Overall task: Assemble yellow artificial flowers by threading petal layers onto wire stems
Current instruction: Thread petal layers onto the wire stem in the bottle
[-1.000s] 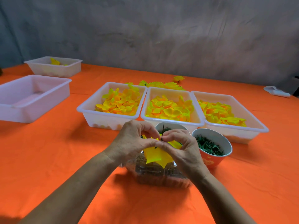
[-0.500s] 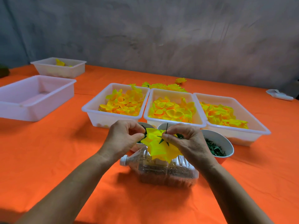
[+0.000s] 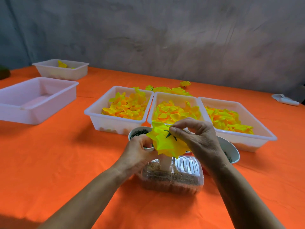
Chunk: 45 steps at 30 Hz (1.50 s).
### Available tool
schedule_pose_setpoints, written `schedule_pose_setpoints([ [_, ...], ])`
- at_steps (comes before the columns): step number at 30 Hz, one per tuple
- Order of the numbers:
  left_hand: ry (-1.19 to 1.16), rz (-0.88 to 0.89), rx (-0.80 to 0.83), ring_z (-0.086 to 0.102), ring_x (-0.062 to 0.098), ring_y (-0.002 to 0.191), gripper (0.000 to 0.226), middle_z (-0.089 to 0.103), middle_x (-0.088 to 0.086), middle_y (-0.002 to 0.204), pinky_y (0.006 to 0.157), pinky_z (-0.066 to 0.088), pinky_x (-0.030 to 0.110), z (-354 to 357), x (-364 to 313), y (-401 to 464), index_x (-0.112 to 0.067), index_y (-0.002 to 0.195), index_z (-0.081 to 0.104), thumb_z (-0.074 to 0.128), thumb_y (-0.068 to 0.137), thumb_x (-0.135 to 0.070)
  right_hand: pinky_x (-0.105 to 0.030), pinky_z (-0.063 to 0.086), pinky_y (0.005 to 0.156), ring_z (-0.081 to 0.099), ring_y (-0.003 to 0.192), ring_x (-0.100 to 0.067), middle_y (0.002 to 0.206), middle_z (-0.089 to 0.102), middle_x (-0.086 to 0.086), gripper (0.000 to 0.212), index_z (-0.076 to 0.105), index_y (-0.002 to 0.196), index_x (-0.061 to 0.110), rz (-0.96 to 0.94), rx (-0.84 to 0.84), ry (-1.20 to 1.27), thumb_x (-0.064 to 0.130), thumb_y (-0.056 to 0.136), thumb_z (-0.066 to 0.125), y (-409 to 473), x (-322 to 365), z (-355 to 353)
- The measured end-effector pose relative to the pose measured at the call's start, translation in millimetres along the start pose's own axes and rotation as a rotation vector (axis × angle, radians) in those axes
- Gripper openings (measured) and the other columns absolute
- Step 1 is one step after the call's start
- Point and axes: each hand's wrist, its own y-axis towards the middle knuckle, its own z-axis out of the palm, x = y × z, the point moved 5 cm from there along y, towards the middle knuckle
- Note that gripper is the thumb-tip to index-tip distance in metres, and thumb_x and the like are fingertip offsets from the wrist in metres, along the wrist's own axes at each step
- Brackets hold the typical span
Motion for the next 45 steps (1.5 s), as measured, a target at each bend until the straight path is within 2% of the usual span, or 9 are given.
schedule_pose_setpoints([
  [9, -0.018, 0.128, 0.038, 0.067, 0.006, 0.079, 0.033, 0.063, -0.037, 0.090, 0.082, 0.056, 0.039, 9.0, -8.5, 5.2, -0.043, 0.078, 0.073, 0.084, 0.067, -0.013, -0.032, 0.046, 0.074, 0.063, 0.078, -0.014, 0.079, 0.071, -0.007, 0.016, 0.072, 0.068, 0.020, 0.049, -0.006, 0.064, 0.007, 0.077, 0.074, 1.9, 9.5, -2.5],
  [12, -0.051, 0.150, 0.051, 0.065, 0.008, 0.080, 0.025, 0.063, -0.033, 0.091, 0.081, 0.054, 0.042, 10.0, -10.8, 4.2, -0.036, 0.083, 0.075, 0.082, 0.066, -0.018, -0.045, 0.044, 0.088, 0.065, 0.081, -0.017, 0.077, 0.073, -0.001, 0.012, 0.074, 0.067, 0.021, 0.081, -0.014, 0.088, 0.013, 0.075, 0.075, 4.3, 10.9, -4.5],
  [17, -0.042, 0.103, 0.048, 0.065, 0.019, 0.078, 0.014, 0.070, -0.010, 0.081, 0.081, 0.052, 0.047, 9.8, -6.4, 6.6, -0.020, 0.070, 0.074, 0.080, 0.070, -0.007, -0.020, 0.051, 0.058, 0.063, 0.060, -0.008, 0.064, 0.070, 0.001, 0.007, 0.076, 0.066, 0.018, 0.119, -0.053, 0.259, 0.024, 0.063, 0.074, 9.3, 12.0, -11.7],
  [22, 0.002, 0.134, 0.095, 0.063, 0.028, 0.076, 0.006, 0.070, 0.008, 0.085, 0.075, 0.051, 0.038, 10.9, -10.4, 6.5, -0.010, 0.079, 0.074, 0.077, 0.074, -0.009, -0.018, 0.049, 0.059, 0.063, 0.061, -0.007, 0.065, 0.070, 0.000, 0.012, 0.074, 0.068, 0.014, 0.257, -0.129, 0.337, 0.024, 0.062, 0.074, 8.1, -7.8, -18.3],
  [29, 0.027, 0.095, 0.113, 0.058, 0.014, 0.070, 0.005, 0.071, 0.007, 0.084, 0.069, 0.048, 0.032, 10.7, -11.8, 4.5, -0.013, 0.081, 0.075, 0.076, 0.076, -0.012, -0.029, 0.048, 0.072, 0.064, 0.071, -0.008, 0.068, 0.070, 0.005, 0.008, 0.076, 0.066, 0.021, 0.421, -0.135, 0.474, 0.026, 0.060, 0.073, 5.3, -30.2, -14.6],
  [32, 0.037, 0.100, 0.119, 0.058, 0.019, 0.069, 0.004, 0.071, 0.007, 0.084, 0.069, 0.050, 0.038, 10.4, -12.2, 4.7, -0.016, 0.078, 0.075, 0.077, 0.076, -0.015, -0.025, 0.051, 0.054, 0.066, 0.061, -0.011, 0.065, 0.070, 0.005, 0.004, 0.075, 0.059, 0.025, 0.492, -0.195, 0.560, 0.025, 0.059, 0.070, 11.1, -33.0, -18.8],
  [36, 0.044, 0.105, 0.123, 0.062, 0.040, 0.079, 0.006, 0.071, 0.007, 0.083, 0.076, 0.052, 0.050, 9.1, -12.9, 6.4, -0.020, 0.072, 0.074, 0.078, 0.073, -0.017, -0.034, 0.051, 0.063, 0.067, 0.061, -0.017, 0.064, 0.071, 0.000, 0.003, 0.066, 0.073, 0.017, 0.584, -0.287, 0.739, 0.016, 0.076, 0.066, 14.5, -37.1, -21.8],
  [41, 0.058, 0.083, 0.156, 0.064, 0.028, 0.075, 0.012, 0.071, 0.004, 0.079, 0.074, 0.052, 0.050, 9.3, -17.6, 10.0, -0.019, 0.072, 0.074, 0.083, 0.066, -0.025, -0.035, 0.044, 0.066, 0.059, 0.069, -0.022, 0.056, 0.069, -0.005, 0.011, 0.058, 0.081, 0.015, 0.785, -0.342, 1.011, 0.011, 0.090, 0.055, 9.5, -50.3, -12.2],
  [45, 0.050, 0.105, 0.084, 0.064, 0.034, 0.076, 0.035, 0.069, 0.009, 0.078, 0.072, 0.054, 0.044, 5.6, -31.5, 18.1, -0.024, 0.079, 0.074, 0.081, 0.055, -0.049, -0.036, 0.044, 0.069, 0.061, 0.069, -0.024, 0.061, 0.070, -0.010, 0.019, 0.060, 0.082, 0.012, 0.817, -0.309, 1.171, 0.010, 0.062, 0.062, 10.2, -56.1, -1.5],
])
